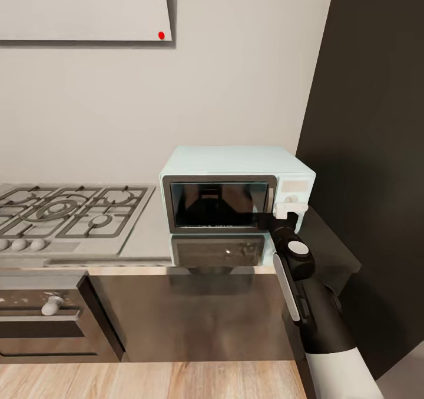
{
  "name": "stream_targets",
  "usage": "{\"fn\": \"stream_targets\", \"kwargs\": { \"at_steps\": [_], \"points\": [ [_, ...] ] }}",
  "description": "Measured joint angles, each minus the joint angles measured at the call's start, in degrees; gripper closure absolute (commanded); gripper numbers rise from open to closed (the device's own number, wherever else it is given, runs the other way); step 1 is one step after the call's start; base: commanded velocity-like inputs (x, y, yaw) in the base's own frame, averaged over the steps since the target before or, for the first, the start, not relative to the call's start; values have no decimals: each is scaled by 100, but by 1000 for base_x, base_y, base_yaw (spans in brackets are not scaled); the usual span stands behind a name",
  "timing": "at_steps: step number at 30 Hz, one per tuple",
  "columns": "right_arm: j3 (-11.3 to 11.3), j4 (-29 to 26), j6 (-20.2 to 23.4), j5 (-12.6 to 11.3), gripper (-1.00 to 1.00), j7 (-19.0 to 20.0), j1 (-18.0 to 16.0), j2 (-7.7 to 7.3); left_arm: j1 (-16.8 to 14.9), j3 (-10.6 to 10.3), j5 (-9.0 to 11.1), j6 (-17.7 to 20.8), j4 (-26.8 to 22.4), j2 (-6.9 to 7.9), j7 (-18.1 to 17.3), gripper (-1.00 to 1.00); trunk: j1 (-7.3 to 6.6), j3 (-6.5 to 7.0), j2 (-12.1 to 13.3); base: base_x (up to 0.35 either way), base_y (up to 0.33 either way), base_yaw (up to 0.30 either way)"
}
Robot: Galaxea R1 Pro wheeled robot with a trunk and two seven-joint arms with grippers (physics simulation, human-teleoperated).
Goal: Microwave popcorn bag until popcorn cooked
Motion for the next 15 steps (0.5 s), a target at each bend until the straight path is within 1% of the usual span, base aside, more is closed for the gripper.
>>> {"fn": "stream_targets", "kwargs": {
  "at_steps": [4, 9, 15],
  "points": [
    [6, 0, 0, 0, -100, 0, 3, 2, -1, 0, 0, 0, 0, -1, 2, -100, 0, 0, 0, 0, 0, 0],
    [72, 2, 0, 0, -100, 0, 3, 0, 2, 1, 12, 0, 0, -1, 1, -100, 0, 0, 0, 1, 0, 0],
    [79, 9, 0, 0, -100, 0, 5, 1, 0, 1, 18, 0, 0, 0, 1, -100, 0, 0, 0, 53, 0, 0]
  ]
}}
